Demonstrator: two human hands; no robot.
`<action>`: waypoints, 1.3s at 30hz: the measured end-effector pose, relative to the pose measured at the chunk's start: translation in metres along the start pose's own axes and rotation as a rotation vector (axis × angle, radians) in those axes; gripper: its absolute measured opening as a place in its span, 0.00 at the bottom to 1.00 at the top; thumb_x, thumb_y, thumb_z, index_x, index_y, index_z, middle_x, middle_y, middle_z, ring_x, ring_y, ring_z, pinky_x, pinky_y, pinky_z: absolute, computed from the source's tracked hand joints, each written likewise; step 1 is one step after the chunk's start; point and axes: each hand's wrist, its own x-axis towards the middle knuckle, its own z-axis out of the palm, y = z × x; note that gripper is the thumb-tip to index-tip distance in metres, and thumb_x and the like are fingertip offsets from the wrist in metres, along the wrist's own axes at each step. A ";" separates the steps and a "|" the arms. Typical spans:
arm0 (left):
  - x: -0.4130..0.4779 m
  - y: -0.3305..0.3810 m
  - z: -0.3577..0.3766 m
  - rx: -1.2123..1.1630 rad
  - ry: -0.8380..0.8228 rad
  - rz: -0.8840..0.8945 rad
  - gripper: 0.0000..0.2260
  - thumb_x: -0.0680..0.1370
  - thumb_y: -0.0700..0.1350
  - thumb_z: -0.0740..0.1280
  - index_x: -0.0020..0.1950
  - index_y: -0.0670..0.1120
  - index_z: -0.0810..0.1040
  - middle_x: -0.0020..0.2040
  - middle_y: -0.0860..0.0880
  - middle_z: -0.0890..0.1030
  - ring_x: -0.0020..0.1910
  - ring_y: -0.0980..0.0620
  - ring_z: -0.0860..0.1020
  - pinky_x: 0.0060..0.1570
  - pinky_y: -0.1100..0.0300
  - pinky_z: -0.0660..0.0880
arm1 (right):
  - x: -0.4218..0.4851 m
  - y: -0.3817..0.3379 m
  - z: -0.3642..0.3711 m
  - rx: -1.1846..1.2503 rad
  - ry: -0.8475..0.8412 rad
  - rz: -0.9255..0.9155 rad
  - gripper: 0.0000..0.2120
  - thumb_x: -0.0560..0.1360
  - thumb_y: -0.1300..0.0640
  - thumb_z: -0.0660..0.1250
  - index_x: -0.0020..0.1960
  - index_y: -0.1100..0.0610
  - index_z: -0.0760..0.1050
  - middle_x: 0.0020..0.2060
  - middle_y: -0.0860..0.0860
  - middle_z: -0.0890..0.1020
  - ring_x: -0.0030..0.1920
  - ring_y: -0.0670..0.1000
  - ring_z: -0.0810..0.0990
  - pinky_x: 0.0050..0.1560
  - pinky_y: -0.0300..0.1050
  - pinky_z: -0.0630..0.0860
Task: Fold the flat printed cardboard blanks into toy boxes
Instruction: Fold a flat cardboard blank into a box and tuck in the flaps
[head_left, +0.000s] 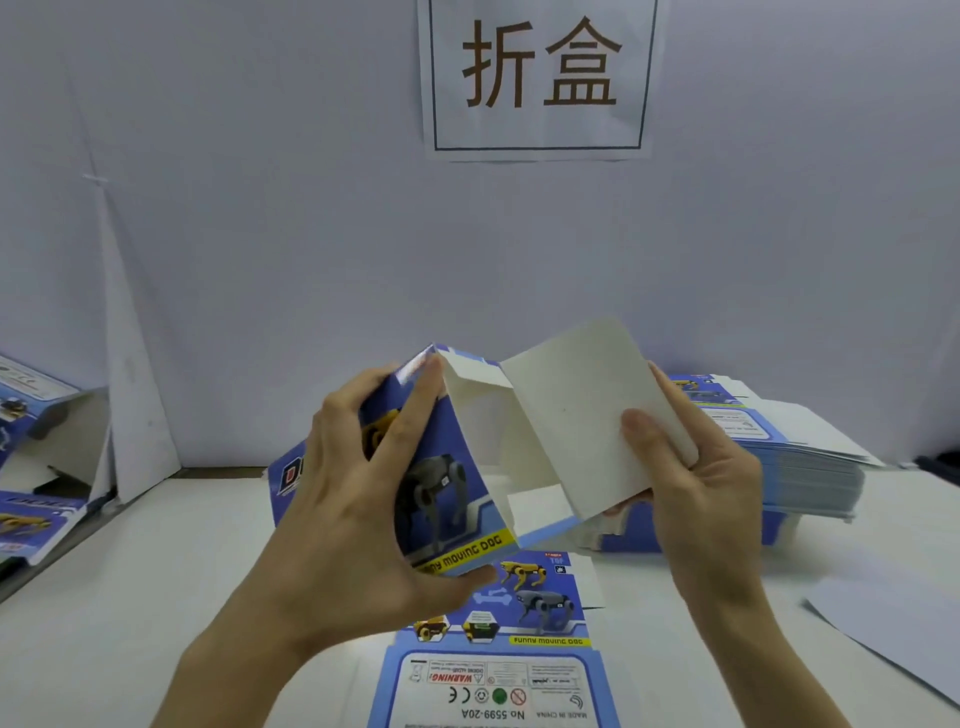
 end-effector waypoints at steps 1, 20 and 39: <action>0.000 0.002 0.001 -0.004 0.002 -0.005 0.56 0.56 0.71 0.70 0.78 0.62 0.47 0.69 0.59 0.53 0.67 0.58 0.61 0.58 0.66 0.63 | -0.002 0.001 0.001 -0.037 0.002 -0.072 0.17 0.76 0.63 0.67 0.56 0.42 0.79 0.46 0.33 0.83 0.44 0.35 0.79 0.43 0.31 0.76; 0.002 0.008 0.011 0.088 -0.013 0.019 0.54 0.56 0.64 0.73 0.77 0.56 0.52 0.70 0.50 0.56 0.71 0.45 0.60 0.52 0.34 0.76 | 0.003 -0.002 0.000 0.155 -0.217 0.375 0.12 0.76 0.54 0.64 0.45 0.40 0.84 0.40 0.45 0.85 0.36 0.42 0.80 0.32 0.43 0.77; 0.004 0.005 0.020 0.203 0.034 0.100 0.54 0.59 0.64 0.77 0.76 0.48 0.54 0.71 0.44 0.58 0.70 0.41 0.60 0.57 0.32 0.72 | -0.001 -0.011 0.001 0.089 -0.152 0.201 0.11 0.76 0.52 0.67 0.38 0.46 0.84 0.34 0.42 0.84 0.33 0.38 0.78 0.29 0.31 0.72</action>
